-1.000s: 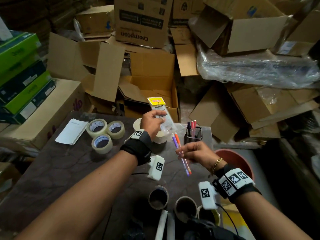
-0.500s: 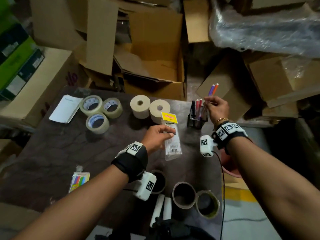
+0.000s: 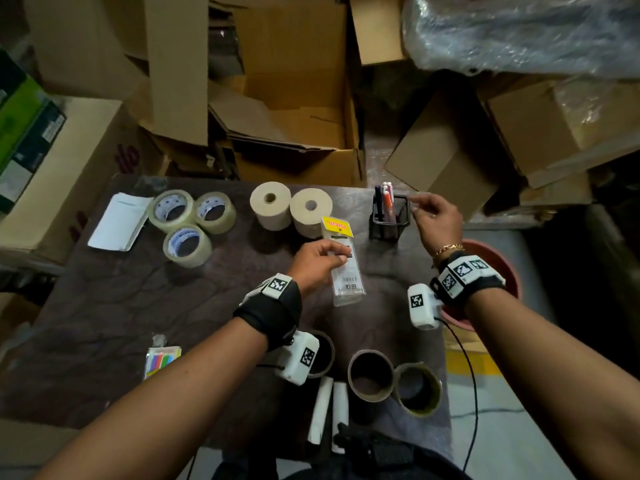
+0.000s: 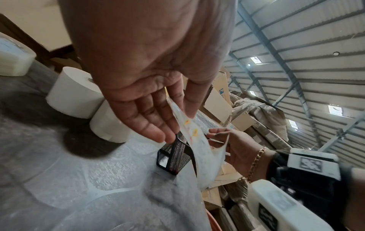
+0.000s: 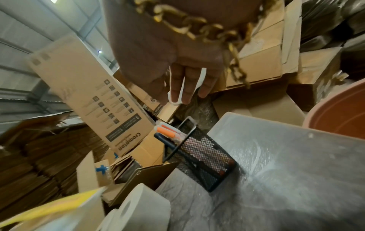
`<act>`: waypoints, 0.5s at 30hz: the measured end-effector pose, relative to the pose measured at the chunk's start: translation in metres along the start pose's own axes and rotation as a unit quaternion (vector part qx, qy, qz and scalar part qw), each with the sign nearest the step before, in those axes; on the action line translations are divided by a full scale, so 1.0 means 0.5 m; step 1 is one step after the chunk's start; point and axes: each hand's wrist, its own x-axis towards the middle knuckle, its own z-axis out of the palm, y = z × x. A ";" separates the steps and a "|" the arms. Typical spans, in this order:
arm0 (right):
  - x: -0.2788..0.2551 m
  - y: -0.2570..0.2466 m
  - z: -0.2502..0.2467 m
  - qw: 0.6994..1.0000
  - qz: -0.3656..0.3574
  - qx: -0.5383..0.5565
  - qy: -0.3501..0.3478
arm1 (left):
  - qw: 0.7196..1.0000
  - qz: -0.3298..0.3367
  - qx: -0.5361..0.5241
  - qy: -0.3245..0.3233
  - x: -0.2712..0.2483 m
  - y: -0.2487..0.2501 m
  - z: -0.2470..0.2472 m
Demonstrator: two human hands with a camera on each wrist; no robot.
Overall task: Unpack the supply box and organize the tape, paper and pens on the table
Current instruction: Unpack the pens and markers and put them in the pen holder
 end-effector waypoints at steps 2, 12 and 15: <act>-0.050 -0.003 -0.011 0.999 0.014 0.034 -0.028 | 1.000 0.016 0.010 -0.009 0.005 0.000 0.013; -0.314 0.055 0.027 0.946 0.212 0.179 -0.169 | 0.994 -0.021 0.042 -0.096 -0.027 -0.086 0.061; -0.377 0.089 0.030 0.965 0.193 0.043 -0.172 | 0.997 -0.018 0.045 -0.051 -0.041 -0.130 0.030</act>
